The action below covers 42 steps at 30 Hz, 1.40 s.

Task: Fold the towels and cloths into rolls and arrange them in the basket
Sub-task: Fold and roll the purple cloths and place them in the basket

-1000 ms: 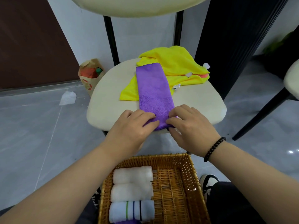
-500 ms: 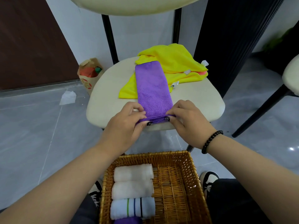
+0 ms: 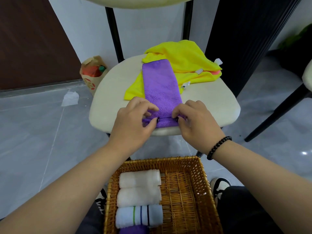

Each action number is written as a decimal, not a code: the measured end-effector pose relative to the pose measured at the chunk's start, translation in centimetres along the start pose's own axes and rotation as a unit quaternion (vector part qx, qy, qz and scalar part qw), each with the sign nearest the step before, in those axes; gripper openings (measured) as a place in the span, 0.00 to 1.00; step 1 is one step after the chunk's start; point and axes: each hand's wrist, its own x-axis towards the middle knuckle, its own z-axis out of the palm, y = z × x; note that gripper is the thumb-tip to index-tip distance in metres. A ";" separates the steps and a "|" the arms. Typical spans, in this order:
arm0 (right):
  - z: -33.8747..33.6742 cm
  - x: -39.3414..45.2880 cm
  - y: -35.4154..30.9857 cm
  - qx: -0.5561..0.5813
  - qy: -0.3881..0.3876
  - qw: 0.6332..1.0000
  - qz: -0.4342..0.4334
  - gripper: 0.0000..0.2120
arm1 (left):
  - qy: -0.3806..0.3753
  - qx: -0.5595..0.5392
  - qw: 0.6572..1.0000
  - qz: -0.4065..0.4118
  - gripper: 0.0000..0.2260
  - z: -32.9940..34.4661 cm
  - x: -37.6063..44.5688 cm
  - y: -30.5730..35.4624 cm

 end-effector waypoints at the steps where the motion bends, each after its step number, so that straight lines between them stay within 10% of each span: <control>1: 0.1 -0.1 0.0 -0.008 0.007 1.000 -0.011 0.10 | -0.009 0.031 0.998 0.048 0.07 0.0 -0.1 0.0; 10: 0.3 -2.2 0.6 -0.156 0.019 0.981 -0.114 0.09 | -0.030 0.237 0.942 0.235 0.14 -0.3 -2.1 -0.7; 29: 0.2 -1.2 0.6 -0.055 -0.006 0.998 0.017 0.21 | -0.062 0.082 0.995 -0.003 0.15 -0.6 -1.2 0.2; 42: 0.2 1.2 -0.4 0.029 0.033 0.969 0.244 0.08 | -0.097 0.082 0.965 -0.231 0.13 -0.7 1.6 1.1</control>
